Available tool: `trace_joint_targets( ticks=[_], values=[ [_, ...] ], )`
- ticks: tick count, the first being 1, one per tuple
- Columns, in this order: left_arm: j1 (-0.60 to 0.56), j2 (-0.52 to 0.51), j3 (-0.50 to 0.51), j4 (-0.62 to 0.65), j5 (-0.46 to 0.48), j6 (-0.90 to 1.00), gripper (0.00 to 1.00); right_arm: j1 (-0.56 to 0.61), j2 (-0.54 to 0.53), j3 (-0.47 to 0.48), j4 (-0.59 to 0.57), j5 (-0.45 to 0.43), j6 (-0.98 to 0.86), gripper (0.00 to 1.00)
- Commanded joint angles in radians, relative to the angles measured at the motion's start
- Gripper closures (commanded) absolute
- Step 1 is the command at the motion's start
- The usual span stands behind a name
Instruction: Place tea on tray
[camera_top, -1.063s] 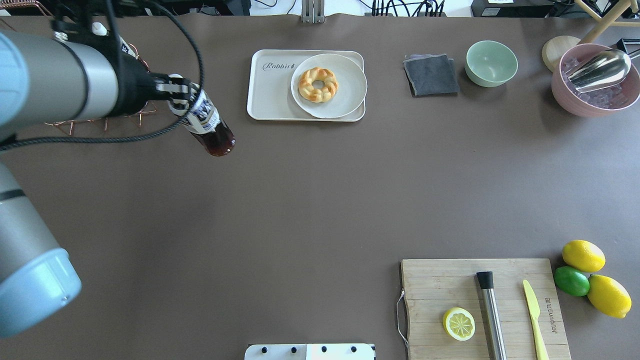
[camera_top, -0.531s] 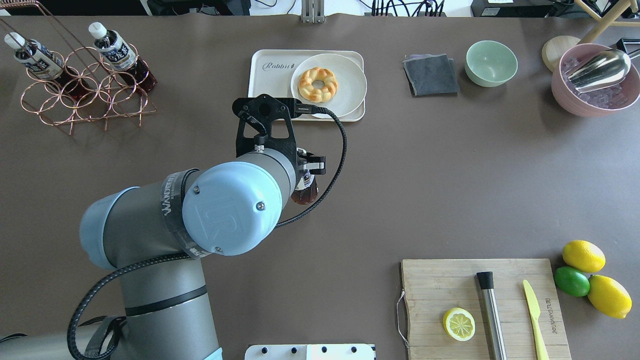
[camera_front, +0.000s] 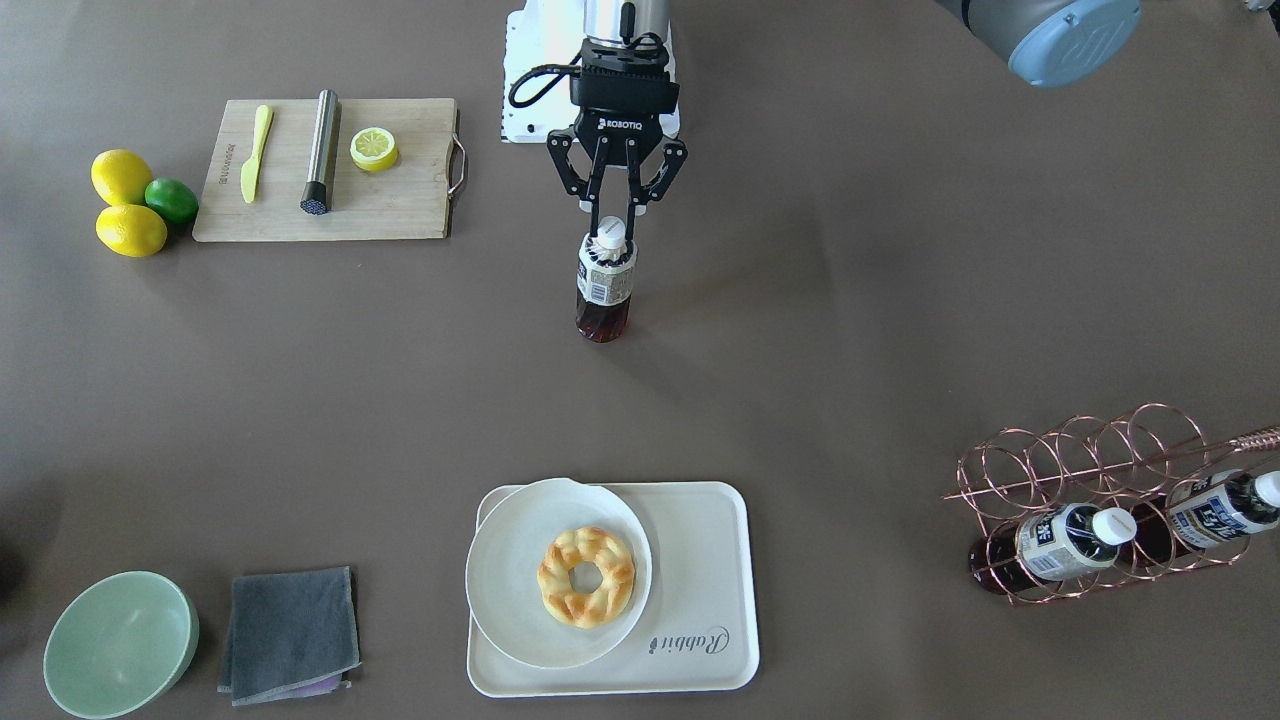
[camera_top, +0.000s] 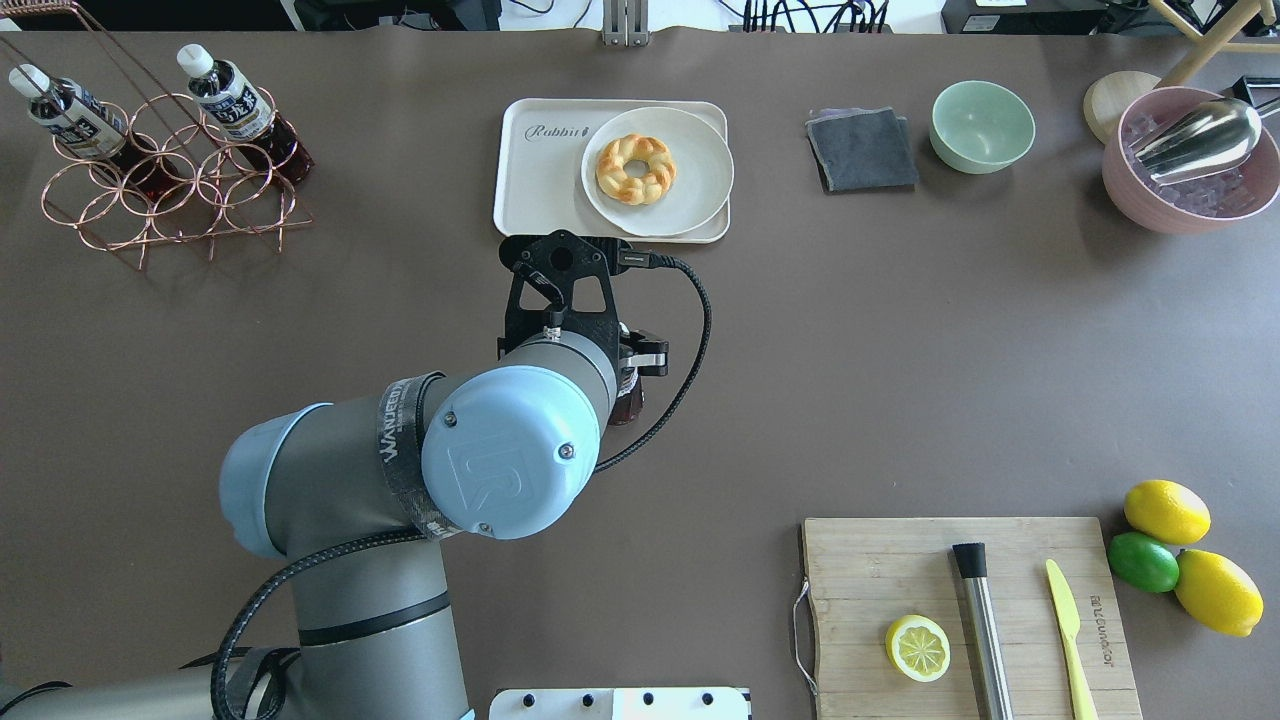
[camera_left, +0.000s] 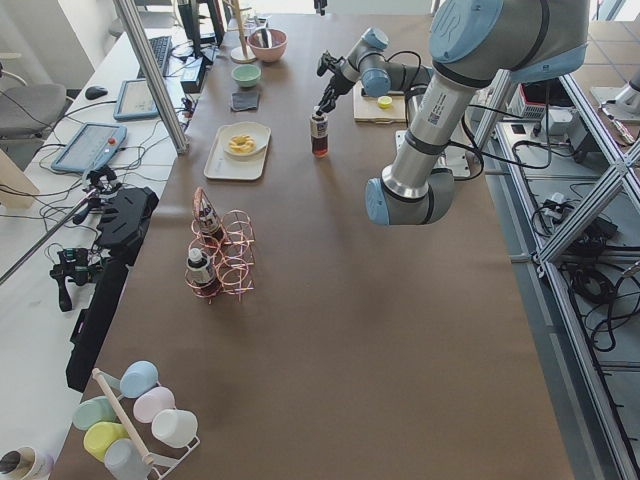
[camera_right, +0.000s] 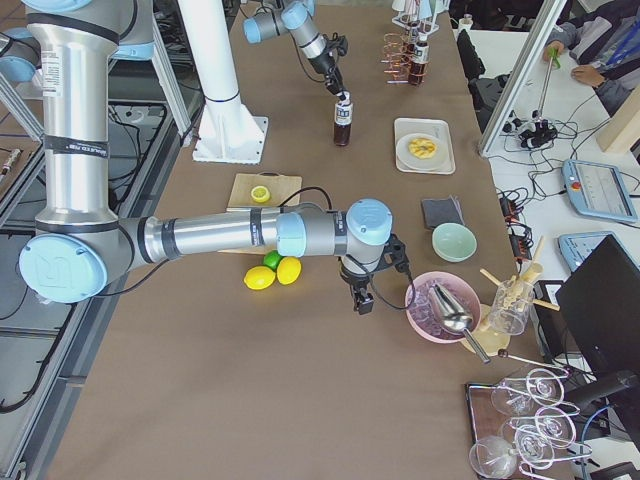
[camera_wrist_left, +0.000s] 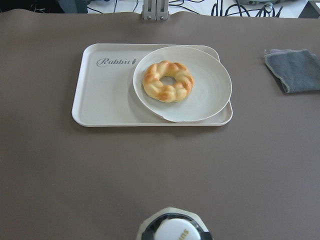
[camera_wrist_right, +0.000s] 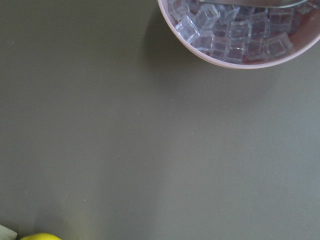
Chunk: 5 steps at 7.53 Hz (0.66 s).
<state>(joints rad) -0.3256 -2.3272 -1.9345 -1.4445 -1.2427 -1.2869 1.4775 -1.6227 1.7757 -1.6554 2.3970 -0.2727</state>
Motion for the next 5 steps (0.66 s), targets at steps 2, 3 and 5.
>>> trace_joint_targets(
  ticks=[2,3,5],
  values=[
    [0.002,-0.001,-0.006,-0.001,-0.001,0.006,0.09,-0.197,0.228,0.031,0.0,-0.002,0.385,0.0],
    [-0.003,0.0,-0.029,0.001,-0.007,0.009,0.07,-0.245,0.306,0.047,0.0,-0.002,0.53,0.0],
    [-0.064,0.017,-0.086,0.004,-0.049,0.073,0.06,-0.387,0.482,0.068,-0.001,-0.015,0.842,0.0]
  ],
)
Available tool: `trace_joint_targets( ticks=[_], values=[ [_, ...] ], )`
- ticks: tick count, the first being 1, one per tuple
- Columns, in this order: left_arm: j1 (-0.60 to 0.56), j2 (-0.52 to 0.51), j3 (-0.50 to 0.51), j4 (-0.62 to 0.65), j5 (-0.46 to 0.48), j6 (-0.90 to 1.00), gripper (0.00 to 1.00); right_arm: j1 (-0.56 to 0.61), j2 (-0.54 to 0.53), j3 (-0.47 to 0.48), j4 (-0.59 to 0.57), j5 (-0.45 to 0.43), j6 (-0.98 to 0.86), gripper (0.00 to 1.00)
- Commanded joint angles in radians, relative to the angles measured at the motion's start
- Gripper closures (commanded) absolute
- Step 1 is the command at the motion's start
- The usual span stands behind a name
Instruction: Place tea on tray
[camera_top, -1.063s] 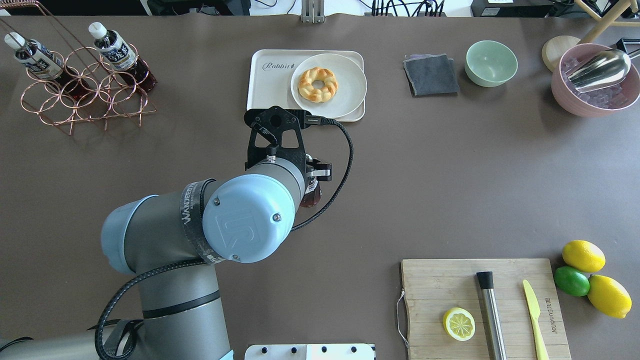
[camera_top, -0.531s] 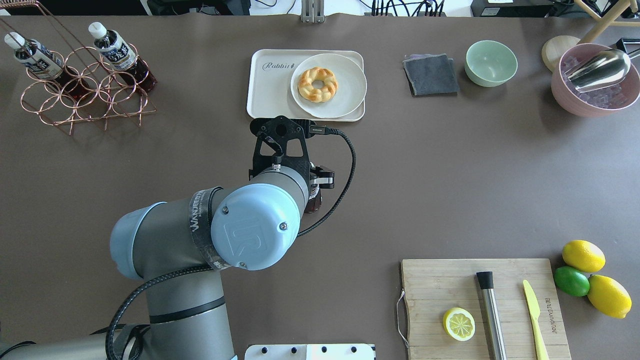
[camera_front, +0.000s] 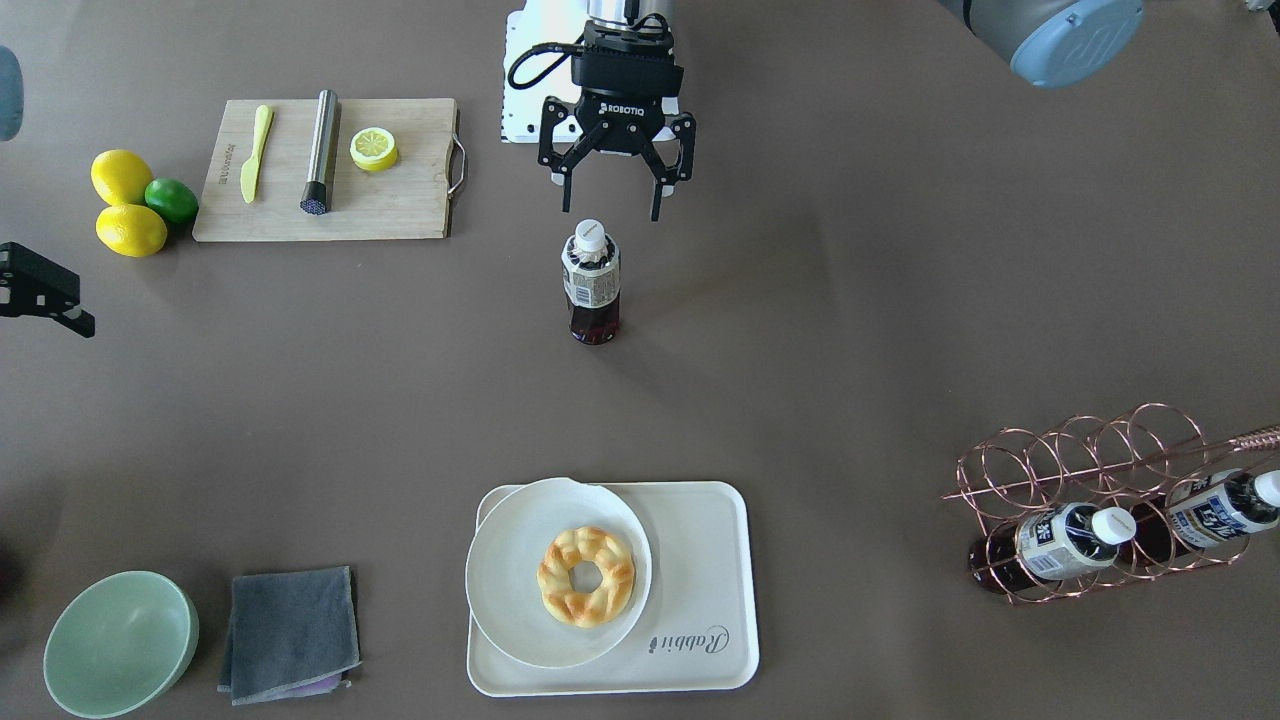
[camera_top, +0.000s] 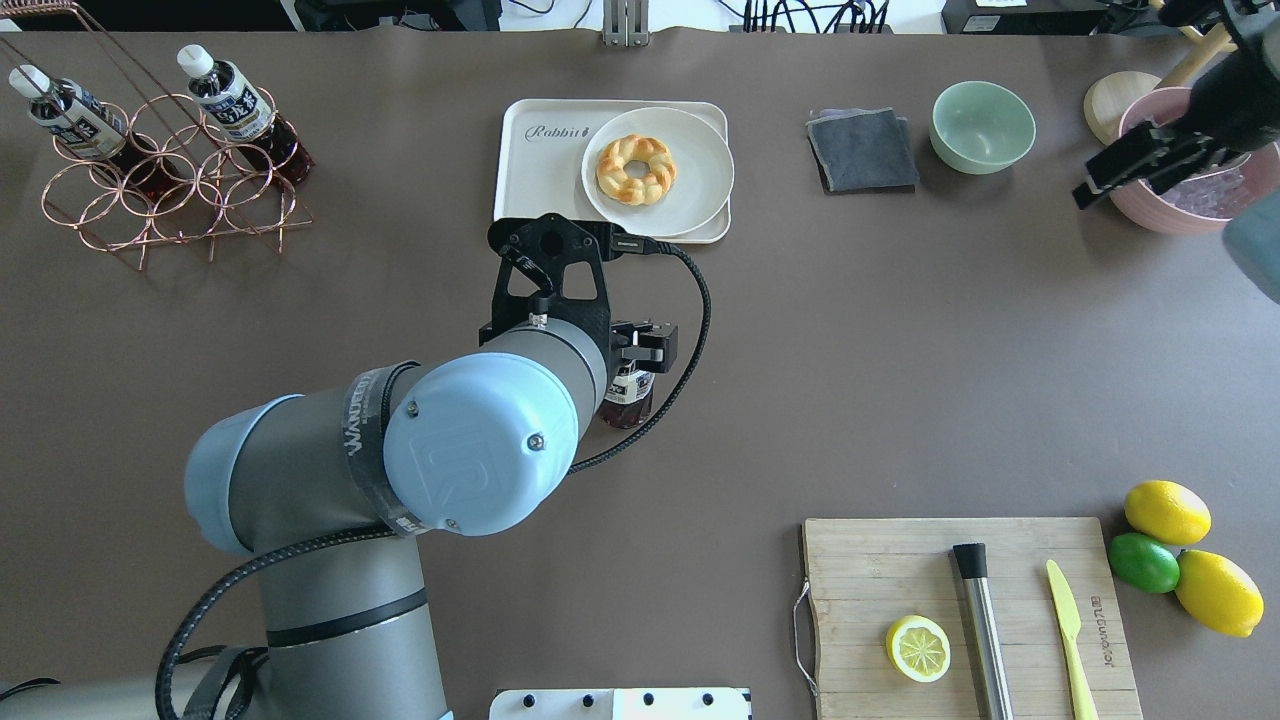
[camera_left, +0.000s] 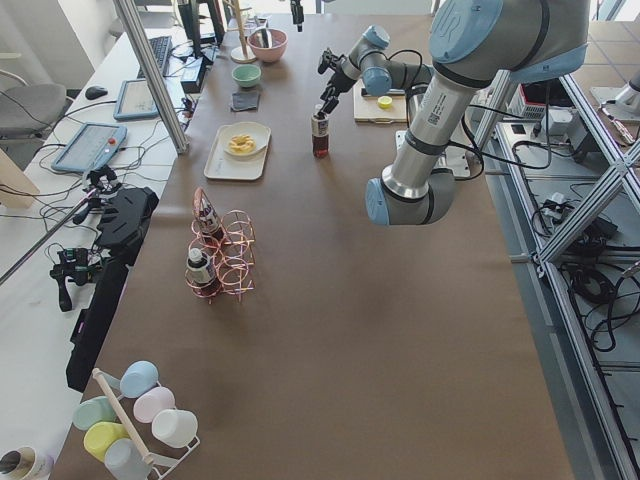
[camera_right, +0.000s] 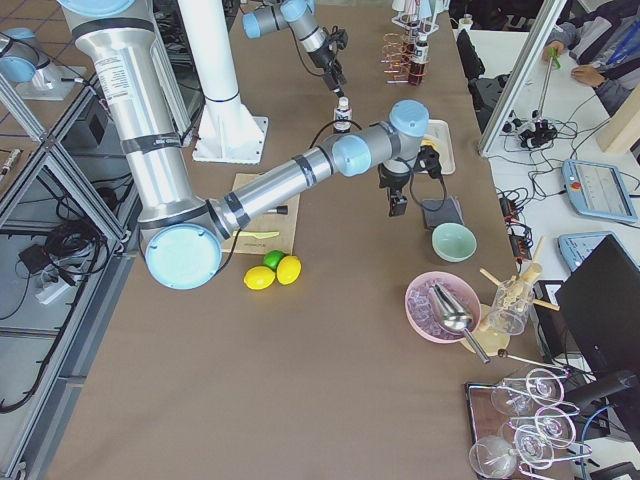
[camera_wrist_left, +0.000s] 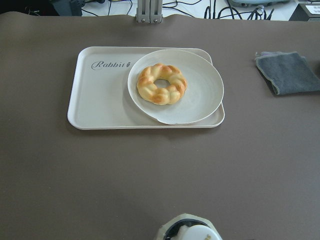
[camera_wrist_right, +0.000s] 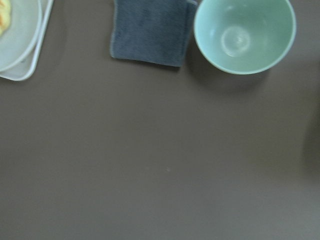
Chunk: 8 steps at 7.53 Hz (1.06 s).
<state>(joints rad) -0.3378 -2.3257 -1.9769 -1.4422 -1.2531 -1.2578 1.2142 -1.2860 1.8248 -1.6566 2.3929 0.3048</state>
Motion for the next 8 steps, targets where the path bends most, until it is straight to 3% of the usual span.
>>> trace_joint_targets(
  ticks=[1,3,5,7,8],
  values=[
    [-0.123,0.088,-0.083,-0.004,-0.155,0.088,0.05,-0.203,0.227,0.033,0.0,-0.055,0.433,0.0],
    [-0.261,0.217,-0.131,-0.109,-0.294,0.211,0.04,-0.367,0.356,0.045,-0.002,-0.17,0.689,0.0],
    [-0.402,0.38,-0.082,-0.359,-0.435,0.296,0.04,-0.502,0.448,0.044,-0.011,-0.266,0.897,0.0],
    [-0.62,0.454,0.044,-0.515,-0.773,0.369,0.04,-0.567,0.47,0.022,-0.011,-0.342,0.93,0.0],
    [-0.689,0.485,0.061,-0.518,-0.857,0.444,0.04,-0.587,0.485,0.015,-0.026,-0.368,0.944,0.0]
  ],
)
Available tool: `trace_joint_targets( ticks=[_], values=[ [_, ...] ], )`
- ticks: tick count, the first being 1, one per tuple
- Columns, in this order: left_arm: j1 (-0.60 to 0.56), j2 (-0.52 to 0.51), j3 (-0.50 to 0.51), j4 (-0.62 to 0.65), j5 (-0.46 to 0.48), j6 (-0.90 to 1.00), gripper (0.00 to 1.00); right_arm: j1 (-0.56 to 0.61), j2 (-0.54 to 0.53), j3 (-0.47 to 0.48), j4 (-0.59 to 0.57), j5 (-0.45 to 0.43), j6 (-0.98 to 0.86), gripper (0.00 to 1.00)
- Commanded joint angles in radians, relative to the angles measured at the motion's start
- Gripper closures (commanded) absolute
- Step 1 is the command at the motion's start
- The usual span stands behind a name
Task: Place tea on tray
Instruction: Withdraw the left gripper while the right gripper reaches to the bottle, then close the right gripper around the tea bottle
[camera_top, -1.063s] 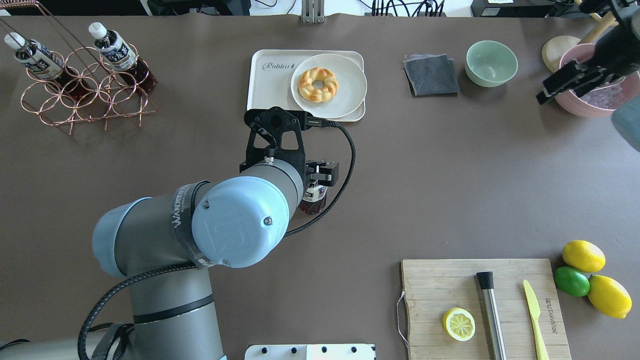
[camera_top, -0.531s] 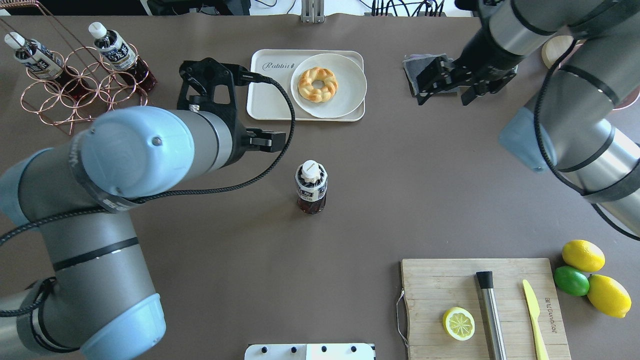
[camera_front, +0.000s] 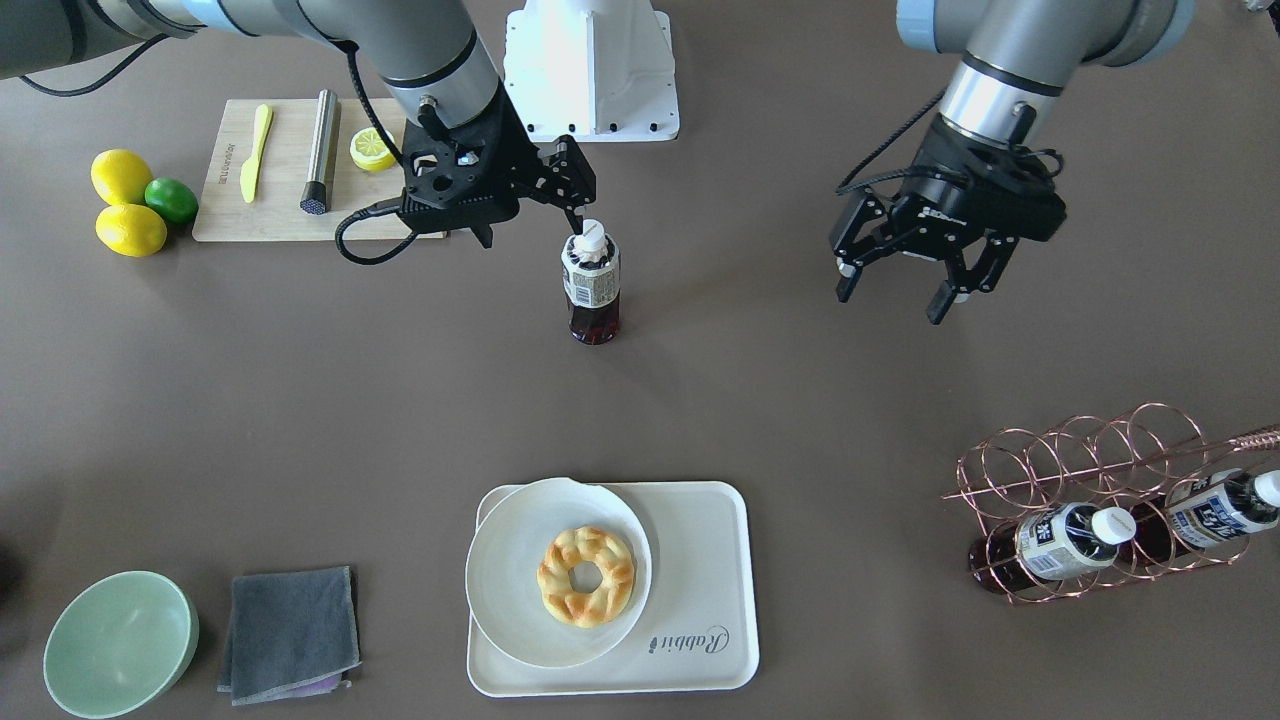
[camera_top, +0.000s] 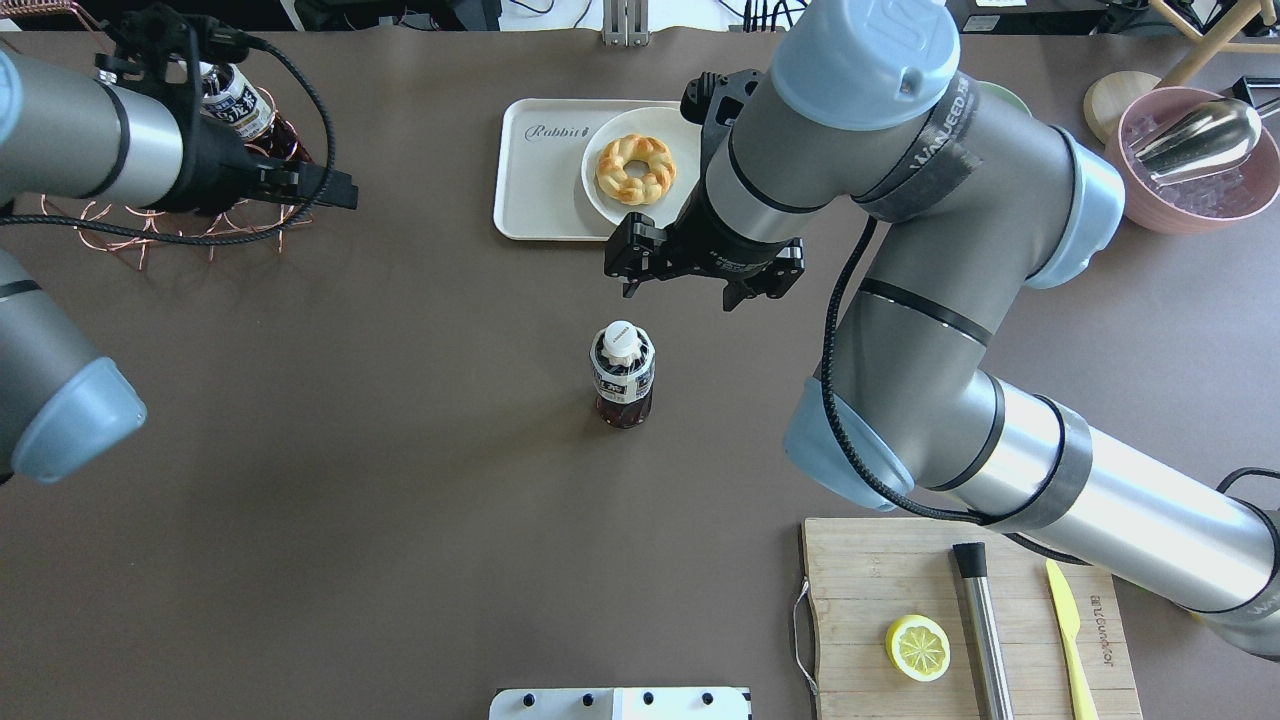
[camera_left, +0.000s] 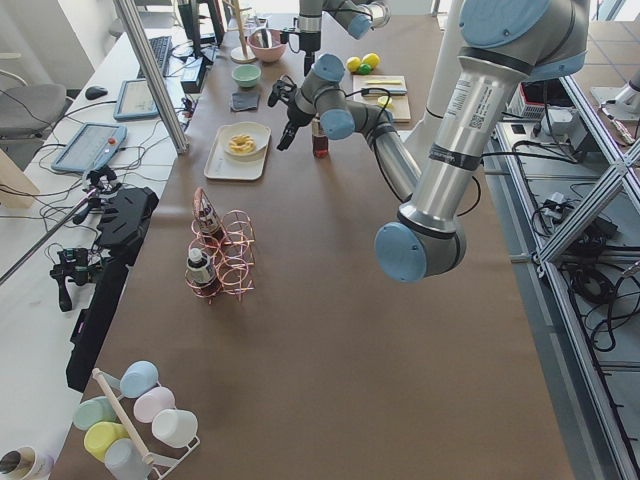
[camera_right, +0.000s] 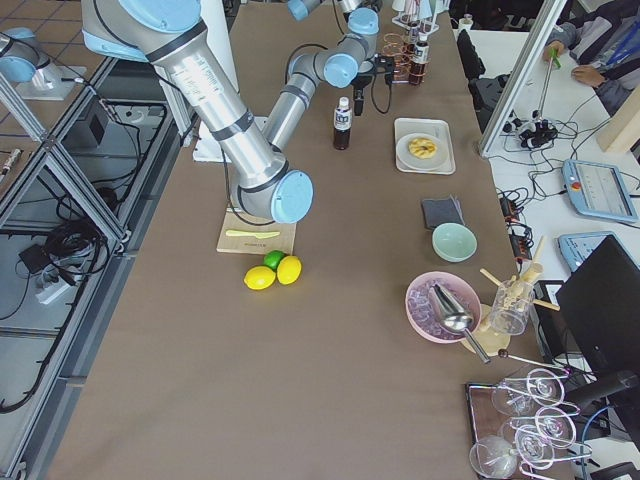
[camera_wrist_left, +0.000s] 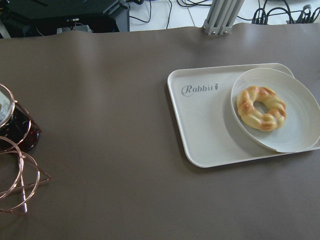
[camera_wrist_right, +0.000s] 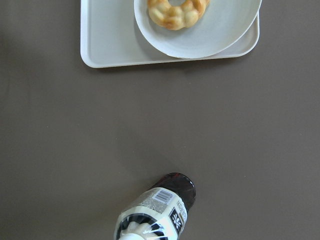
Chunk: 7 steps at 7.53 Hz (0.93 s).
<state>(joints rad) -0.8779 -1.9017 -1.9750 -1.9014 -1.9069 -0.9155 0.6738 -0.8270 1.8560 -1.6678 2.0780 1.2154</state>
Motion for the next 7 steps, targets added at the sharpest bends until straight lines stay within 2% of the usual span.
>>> trace_joint_targets(
  ticks=[1,3,4,5,6,7],
  values=[
    [-0.18,0.096,0.059,-0.062,-0.217,0.159,0.04,-0.063,0.038,-0.017,-0.029,-0.065,0.042,0.0],
    [-0.197,0.147,0.047,-0.07,-0.23,0.187,0.04,-0.115,0.037,-0.018,-0.036,-0.1,0.085,0.0],
    [-0.207,0.191,0.051,-0.14,-0.23,0.182,0.03,-0.129,0.049,-0.049,-0.035,-0.131,0.096,0.02],
    [-0.207,0.209,0.054,-0.178,-0.231,0.178,0.04,-0.128,0.066,-0.066,-0.036,-0.141,0.095,0.14],
    [-0.207,0.222,0.045,-0.18,-0.231,0.176,0.04,-0.128,0.065,-0.064,-0.038,-0.142,0.093,0.32],
    [-0.207,0.23,0.039,-0.18,-0.231,0.176,0.03,-0.126,0.071,-0.058,-0.07,-0.144,0.093,0.67]
  ],
)
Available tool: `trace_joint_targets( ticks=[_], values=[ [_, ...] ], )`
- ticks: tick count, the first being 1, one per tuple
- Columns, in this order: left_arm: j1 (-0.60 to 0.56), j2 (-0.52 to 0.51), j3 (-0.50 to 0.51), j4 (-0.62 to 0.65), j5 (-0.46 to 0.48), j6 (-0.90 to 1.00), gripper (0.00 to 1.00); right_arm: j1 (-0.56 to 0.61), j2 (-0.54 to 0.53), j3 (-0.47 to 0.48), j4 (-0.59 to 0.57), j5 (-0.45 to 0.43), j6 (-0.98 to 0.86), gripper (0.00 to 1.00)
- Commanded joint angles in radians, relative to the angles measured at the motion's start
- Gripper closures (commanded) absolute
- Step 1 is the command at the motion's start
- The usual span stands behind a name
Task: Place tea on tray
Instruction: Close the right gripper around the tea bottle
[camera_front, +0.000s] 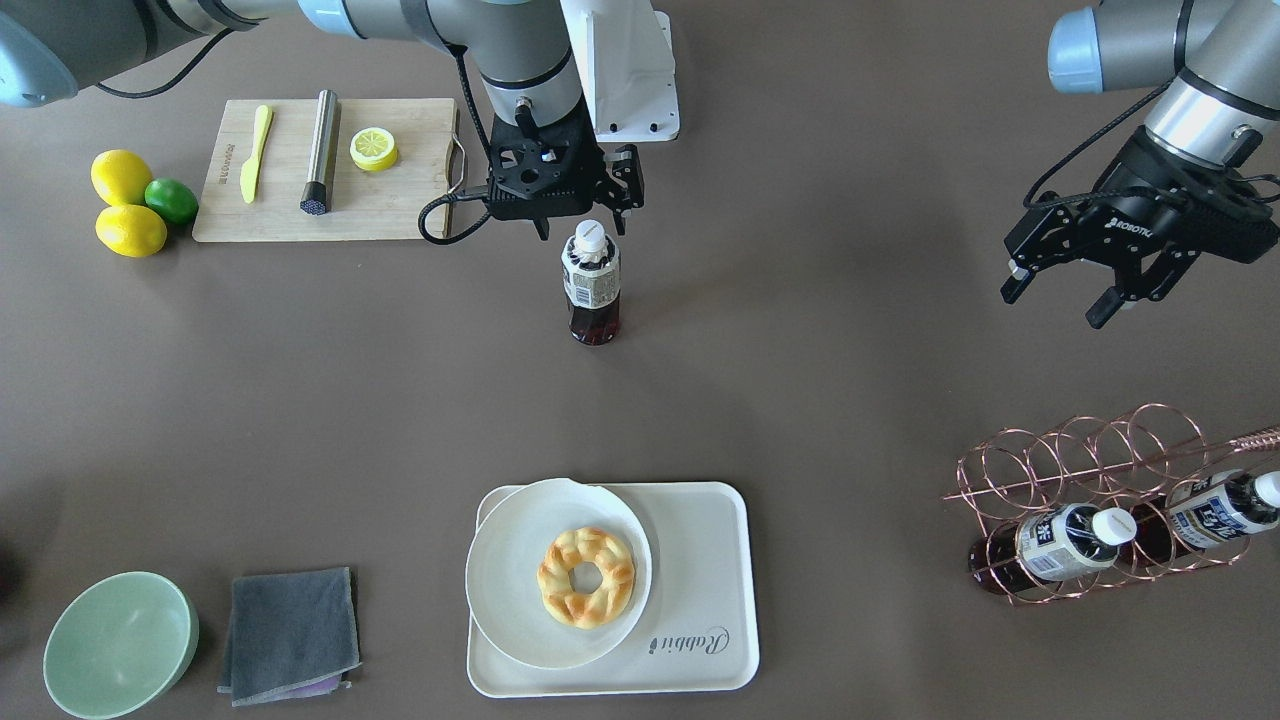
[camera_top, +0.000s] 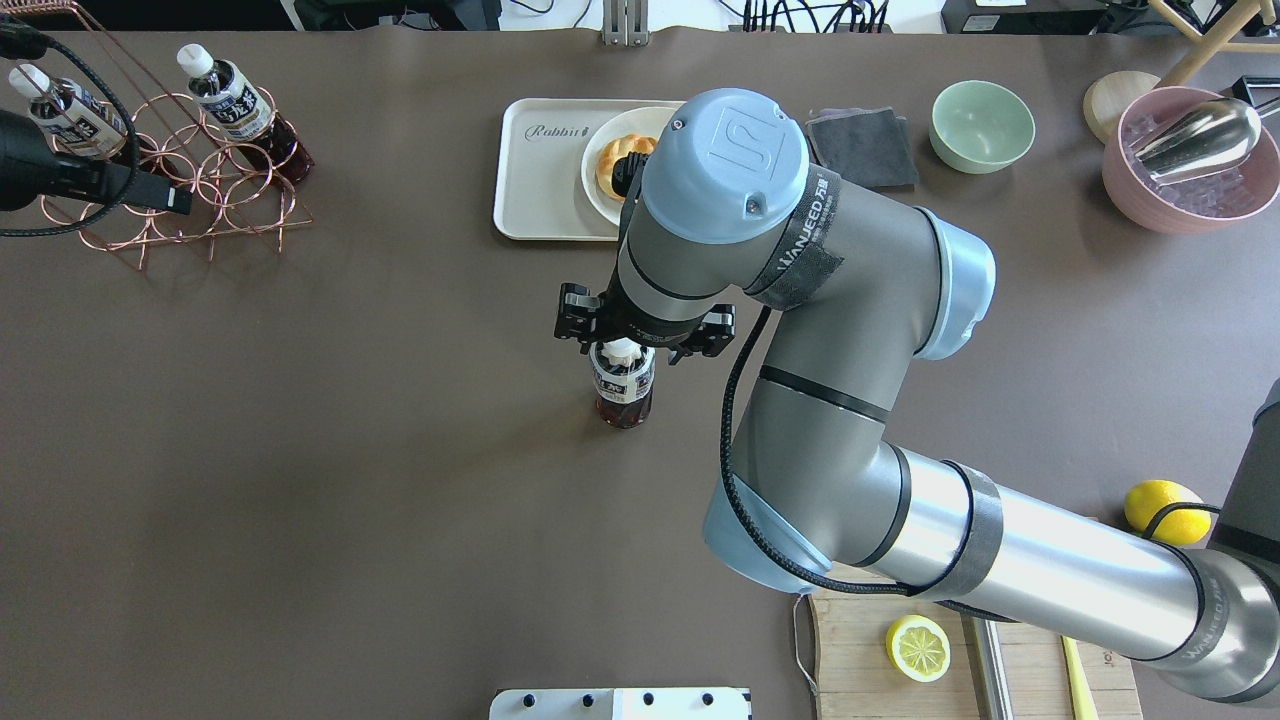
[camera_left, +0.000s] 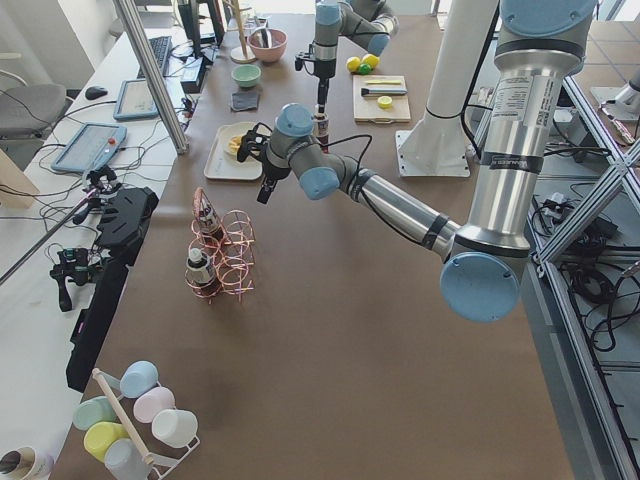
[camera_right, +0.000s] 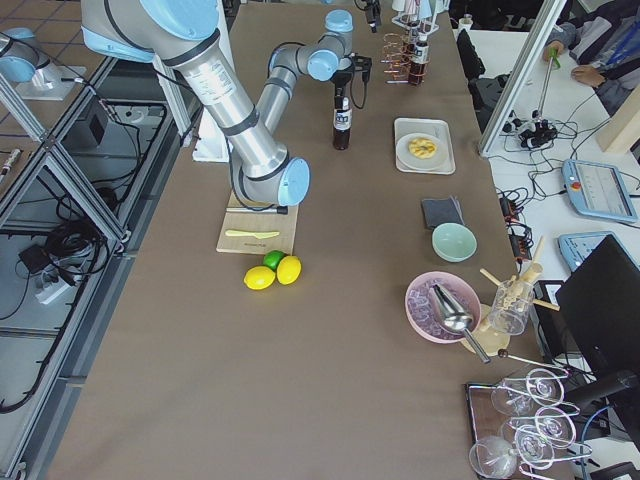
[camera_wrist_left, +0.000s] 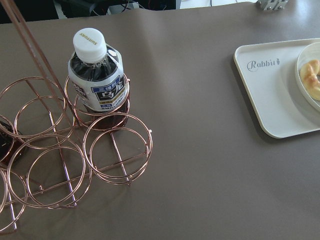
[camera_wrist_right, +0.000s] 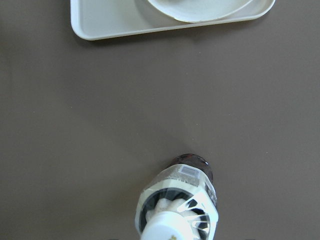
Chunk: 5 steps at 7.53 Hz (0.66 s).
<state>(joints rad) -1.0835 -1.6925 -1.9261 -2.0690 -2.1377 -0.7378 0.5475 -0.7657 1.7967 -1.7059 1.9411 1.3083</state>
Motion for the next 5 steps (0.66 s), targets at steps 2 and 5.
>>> trace_joint_targets(
  ticks=[2,5],
  values=[
    [-0.003,0.045,-0.005,-0.031,-0.001,0.006,0.03,0.003,0.067,0.001,-0.082,-0.007,-0.01,1.0],
    [-0.035,0.12,0.009,-0.114,-0.02,0.012,0.03,0.04,0.095,-0.008,-0.124,-0.01,-0.058,1.0]
  ],
)
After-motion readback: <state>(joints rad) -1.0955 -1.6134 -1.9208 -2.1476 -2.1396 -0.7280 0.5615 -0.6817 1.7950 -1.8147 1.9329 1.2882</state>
